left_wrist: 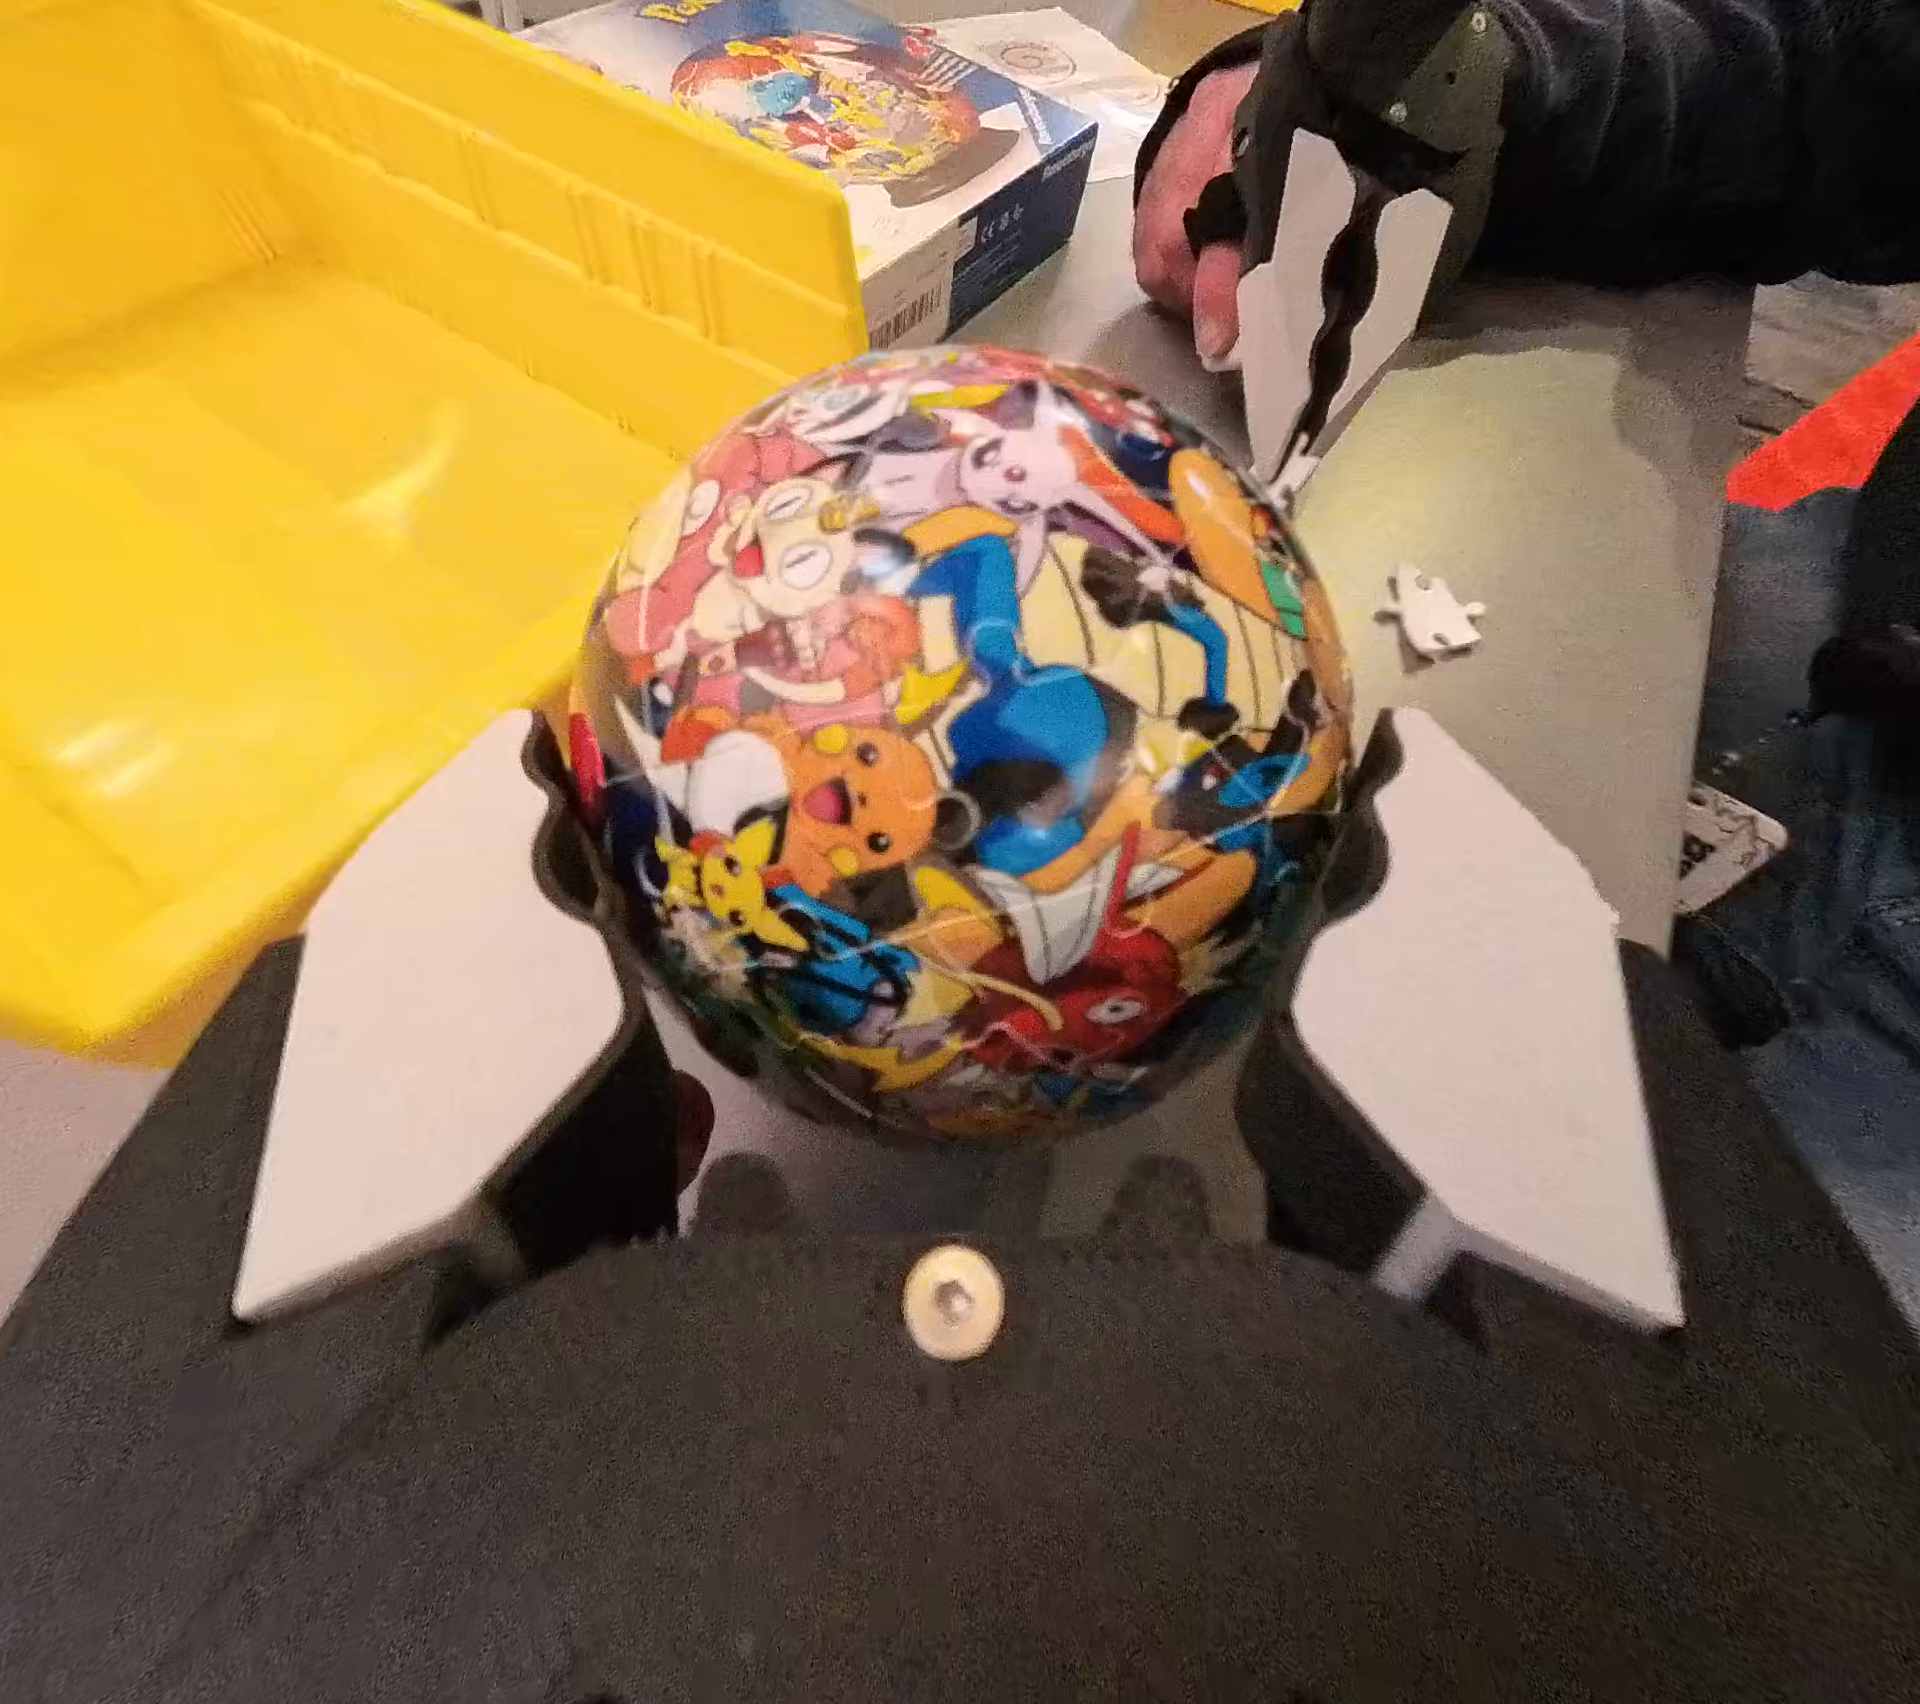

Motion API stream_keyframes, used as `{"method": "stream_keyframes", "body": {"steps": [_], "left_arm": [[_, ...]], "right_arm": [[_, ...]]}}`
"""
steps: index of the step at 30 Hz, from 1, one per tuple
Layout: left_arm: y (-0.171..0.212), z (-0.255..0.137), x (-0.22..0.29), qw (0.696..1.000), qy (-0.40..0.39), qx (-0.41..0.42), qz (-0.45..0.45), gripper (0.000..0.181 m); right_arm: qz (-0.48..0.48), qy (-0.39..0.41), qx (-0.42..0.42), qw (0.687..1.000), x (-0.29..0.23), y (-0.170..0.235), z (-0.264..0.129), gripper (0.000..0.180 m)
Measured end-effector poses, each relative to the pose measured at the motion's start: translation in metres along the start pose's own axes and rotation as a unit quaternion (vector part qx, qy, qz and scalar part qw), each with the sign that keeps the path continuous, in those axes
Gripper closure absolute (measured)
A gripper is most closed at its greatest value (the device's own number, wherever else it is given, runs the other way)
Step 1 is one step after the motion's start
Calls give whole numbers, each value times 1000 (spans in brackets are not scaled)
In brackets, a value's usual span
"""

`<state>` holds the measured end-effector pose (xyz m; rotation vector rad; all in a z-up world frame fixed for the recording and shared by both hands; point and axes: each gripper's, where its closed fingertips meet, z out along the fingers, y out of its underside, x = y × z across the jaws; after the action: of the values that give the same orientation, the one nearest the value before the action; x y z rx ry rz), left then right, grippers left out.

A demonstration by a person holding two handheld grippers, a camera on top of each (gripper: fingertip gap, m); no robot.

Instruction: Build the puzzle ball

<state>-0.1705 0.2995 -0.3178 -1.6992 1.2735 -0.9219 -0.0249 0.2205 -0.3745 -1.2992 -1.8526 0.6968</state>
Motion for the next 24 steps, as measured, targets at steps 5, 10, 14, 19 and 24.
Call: {"method": "stream_keyframes", "body": {"steps": [5,10,14,19,24], "left_arm": [[2,-4,-2,1000,6,21,-13,44],[4,-9,-5,999,8,37,-26,43],[5,-13,-8,999,-1,33,-22,42],[-1,-25,-11,999,-28,32,-4,39],[-7,-28,-6,988,-90,-73,104,35]], "right_arm": [[1,-1,1,1000,0,0,0,179],[2,-3,4,1000,0,0,-1,179],[3,-3,4,1000,0,0,-1,179],[3,-5,5,1000,0,0,-1,179],[4,-5,6,1000,-1,-1,-1,179]]}}
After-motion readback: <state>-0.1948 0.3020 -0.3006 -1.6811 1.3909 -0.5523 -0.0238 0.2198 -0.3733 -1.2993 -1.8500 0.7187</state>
